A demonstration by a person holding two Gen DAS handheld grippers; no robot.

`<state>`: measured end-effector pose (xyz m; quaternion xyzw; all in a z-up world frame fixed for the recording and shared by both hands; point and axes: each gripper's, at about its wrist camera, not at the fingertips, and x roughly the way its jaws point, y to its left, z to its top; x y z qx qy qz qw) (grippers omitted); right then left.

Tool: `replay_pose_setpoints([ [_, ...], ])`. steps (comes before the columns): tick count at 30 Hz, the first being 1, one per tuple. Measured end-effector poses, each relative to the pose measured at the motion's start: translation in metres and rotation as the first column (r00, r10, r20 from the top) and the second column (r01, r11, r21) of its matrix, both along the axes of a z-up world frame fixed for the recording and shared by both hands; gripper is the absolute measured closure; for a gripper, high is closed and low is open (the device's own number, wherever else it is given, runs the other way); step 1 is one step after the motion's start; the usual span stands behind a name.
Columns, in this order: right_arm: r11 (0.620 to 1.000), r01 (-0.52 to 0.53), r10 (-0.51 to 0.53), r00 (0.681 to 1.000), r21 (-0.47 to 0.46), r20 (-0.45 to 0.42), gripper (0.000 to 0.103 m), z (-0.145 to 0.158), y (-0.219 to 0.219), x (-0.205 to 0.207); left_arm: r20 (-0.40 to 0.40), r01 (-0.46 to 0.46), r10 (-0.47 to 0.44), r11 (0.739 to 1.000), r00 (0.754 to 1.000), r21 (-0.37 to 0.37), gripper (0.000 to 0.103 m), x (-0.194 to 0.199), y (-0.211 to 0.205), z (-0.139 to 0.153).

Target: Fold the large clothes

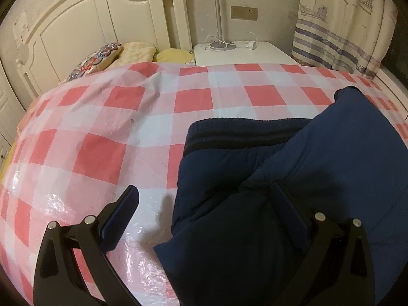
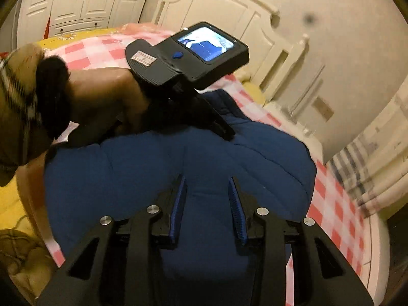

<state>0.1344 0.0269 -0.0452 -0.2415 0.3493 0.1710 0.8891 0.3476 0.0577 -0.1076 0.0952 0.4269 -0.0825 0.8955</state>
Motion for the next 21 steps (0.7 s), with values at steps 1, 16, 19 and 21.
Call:
replay_pose_setpoints([
  [1, 1.000, -0.017, 0.017, 1.000, 0.022, 0.010, 0.067, 0.009, 0.003, -0.010, 0.002, -0.001, 0.001, 1.000, 1.000, 0.001, 0.002, -0.001, -0.001, 0.000],
  [16, 0.974, -0.145, 0.175, 0.970, -0.174, 0.171, 0.067, -0.034, 0.083, -0.077, 0.020, -0.004, 0.004, 1.000, 1.000, -0.011, 0.002, -0.004, 0.005, 0.001],
  [19, 0.974, -0.163, 0.187, 0.970, -0.155, 0.156, 0.067, -0.044, 0.075, -0.066, 0.033, -0.010, 0.010, 1.000, 0.999, 0.010, 0.002, -0.008, 0.002, 0.006],
  [21, 0.978, -0.179, 0.190, 0.976, -0.105, 0.103, 0.066, -0.038, 0.070, -0.059, 0.036, -0.021, 0.019, 0.999, 0.999, 0.042, 0.002, -0.013, 0.000, 0.014],
])
